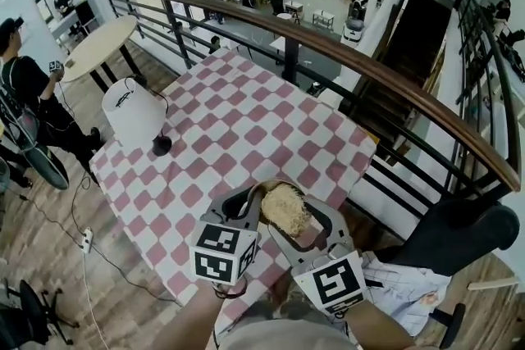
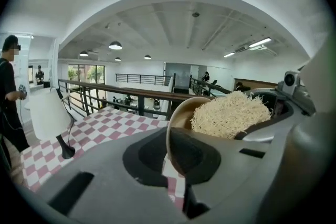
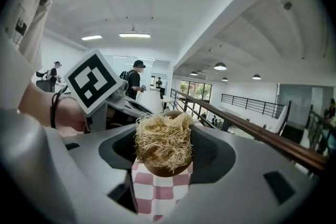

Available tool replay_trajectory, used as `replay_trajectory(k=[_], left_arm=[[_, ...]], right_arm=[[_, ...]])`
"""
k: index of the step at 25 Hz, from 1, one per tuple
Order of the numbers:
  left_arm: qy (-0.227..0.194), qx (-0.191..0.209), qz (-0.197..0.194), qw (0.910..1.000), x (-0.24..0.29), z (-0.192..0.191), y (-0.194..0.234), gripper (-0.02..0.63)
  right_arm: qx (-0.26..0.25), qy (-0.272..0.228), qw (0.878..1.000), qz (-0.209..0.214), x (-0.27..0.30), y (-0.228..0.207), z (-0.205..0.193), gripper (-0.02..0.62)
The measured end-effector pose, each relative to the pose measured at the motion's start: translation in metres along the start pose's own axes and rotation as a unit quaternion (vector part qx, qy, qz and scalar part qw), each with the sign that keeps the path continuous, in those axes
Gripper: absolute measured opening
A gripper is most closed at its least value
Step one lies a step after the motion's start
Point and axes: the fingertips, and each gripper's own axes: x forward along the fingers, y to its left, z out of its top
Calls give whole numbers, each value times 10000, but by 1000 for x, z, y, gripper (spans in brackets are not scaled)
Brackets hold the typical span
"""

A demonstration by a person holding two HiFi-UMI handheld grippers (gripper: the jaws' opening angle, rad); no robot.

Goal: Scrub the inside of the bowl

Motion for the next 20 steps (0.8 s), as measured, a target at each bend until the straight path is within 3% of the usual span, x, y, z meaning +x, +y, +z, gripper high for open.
replay_trajectory(k=[6,11,16,20], left_arm=[[-169,1223,403,9915,-32,17,-3,22],[-203,1863,564,9807,-52,22,-5,21],[-239,1914,556,9796,-66,24,2,21],[-29,1962,534,9791,-69,19,5,21]], right_arm=[[-531,102,9985,94,-1,18,21,261],[-1306,133,9910,256,3,37,35,261],[-2364,240,9697,572,10,59,42,261],[-3136,493,9450,786,18,72,35,261]])
